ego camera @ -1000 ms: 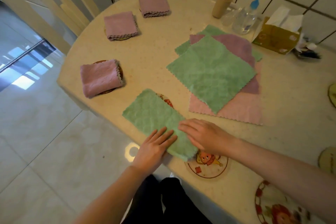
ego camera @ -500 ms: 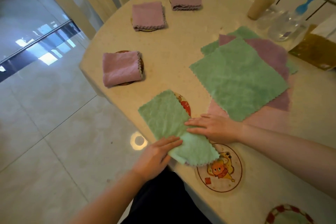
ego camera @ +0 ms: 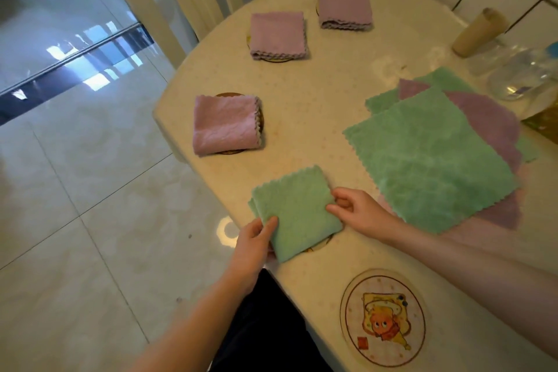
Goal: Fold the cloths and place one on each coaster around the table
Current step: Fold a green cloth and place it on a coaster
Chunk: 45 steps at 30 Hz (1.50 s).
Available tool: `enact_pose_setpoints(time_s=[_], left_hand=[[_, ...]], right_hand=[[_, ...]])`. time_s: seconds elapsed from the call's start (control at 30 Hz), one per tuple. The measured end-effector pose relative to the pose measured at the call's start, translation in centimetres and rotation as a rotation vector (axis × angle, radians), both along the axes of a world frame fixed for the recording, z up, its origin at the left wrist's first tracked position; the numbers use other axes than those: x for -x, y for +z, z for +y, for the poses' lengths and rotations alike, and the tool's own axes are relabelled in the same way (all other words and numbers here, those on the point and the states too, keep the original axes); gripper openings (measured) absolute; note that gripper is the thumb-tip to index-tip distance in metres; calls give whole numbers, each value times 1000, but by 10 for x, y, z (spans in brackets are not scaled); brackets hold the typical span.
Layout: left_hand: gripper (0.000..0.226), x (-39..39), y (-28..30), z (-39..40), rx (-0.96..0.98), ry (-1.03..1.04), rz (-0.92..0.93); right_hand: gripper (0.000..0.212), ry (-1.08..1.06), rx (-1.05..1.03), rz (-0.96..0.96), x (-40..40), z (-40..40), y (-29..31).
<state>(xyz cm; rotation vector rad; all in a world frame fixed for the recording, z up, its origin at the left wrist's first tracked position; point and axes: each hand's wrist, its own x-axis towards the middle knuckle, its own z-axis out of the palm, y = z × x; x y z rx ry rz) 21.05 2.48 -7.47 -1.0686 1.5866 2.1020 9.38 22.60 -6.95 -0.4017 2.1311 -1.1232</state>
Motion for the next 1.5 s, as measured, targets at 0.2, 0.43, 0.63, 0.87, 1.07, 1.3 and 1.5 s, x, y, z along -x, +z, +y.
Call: enact_pose_setpoints(time_s=[0.2, 0.43, 0.63, 0.87, 1.07, 1.3, 1.5], left_hand=[[18, 0, 4, 7, 16, 97, -44], [26, 1, 1, 3, 263, 64, -135], [20, -1, 4, -5, 592, -108, -118], [39, -5, 4, 11, 788, -363, -121], [36, -1, 7, 16, 749, -307, -157], [36, 17, 14, 7, 225, 108, -280], [18, 29, 25, 6, 52, 78, -103]], right_hand=[[19, -20, -165, 55, 9, -12, -11], [11, -92, -349, 47, 8, -27, -7], [26, -97, -509, 304, -13, -32, -3], [62, -89, -616, 288, -25, -42, -6], [64, -209, -617, 122, -14, -54, -1], [41, -436, -190, -286, -3, -54, 0], [27, -582, 12, -283, -13, -31, 21]])
